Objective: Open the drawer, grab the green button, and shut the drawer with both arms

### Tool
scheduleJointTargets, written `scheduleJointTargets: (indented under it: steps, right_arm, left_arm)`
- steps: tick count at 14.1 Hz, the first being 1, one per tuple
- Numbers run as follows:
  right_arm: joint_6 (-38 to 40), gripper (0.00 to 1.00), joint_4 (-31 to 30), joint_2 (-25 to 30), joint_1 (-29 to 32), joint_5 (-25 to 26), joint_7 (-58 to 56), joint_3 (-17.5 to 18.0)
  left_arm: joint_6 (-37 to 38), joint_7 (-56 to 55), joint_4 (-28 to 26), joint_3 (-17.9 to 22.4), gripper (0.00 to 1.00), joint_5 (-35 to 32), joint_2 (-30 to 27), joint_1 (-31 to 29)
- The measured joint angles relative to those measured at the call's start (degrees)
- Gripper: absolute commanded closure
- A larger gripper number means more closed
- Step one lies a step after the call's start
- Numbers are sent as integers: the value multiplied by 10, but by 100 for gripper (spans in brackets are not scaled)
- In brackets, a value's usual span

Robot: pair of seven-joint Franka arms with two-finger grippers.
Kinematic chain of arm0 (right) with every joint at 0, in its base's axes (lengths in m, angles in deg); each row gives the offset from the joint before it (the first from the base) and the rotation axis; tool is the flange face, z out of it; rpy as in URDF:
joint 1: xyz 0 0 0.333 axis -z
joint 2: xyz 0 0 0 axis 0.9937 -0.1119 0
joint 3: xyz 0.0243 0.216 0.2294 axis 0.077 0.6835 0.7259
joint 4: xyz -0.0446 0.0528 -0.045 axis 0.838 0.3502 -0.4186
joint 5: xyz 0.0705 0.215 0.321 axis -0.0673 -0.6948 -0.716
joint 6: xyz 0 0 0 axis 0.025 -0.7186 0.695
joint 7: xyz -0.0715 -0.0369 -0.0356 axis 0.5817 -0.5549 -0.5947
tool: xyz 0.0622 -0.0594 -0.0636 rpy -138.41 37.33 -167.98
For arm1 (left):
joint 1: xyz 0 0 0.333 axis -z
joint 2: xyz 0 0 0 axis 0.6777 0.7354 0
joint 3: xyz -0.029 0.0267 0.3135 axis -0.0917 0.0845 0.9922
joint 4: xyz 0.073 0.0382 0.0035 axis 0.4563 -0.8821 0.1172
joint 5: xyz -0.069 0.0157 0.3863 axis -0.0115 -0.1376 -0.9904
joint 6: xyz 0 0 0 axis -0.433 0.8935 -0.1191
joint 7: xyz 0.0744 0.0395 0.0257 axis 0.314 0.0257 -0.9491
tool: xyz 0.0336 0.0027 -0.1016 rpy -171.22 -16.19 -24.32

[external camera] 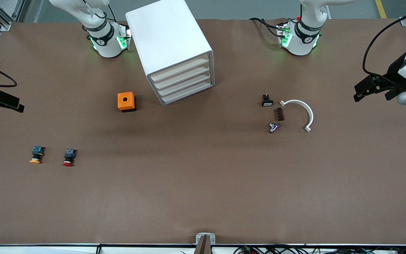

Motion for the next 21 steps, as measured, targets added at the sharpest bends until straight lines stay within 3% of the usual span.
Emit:
scheduleJointTargets:
  steps: [8, 12, 17, 21]
  right_arm:
    - [0, 0, 0, 0, 0, 0, 0, 0]
    - [0, 0, 0, 0, 0, 0, 0, 0]
    - [0, 0, 1, 0, 0, 1, 0, -1]
    - [1, 0, 3, 0, 2, 2, 0, -5]
  left_arm:
    - [7, 0, 0, 0, 0, 0, 3, 1]
    - [66, 2, -7, -14, 0, 3, 25, 9]
    - [90, 63, -13, -27, 0, 79, 82, 13]
    - [90, 135, -25, -29, 0, 185, 152, 13]
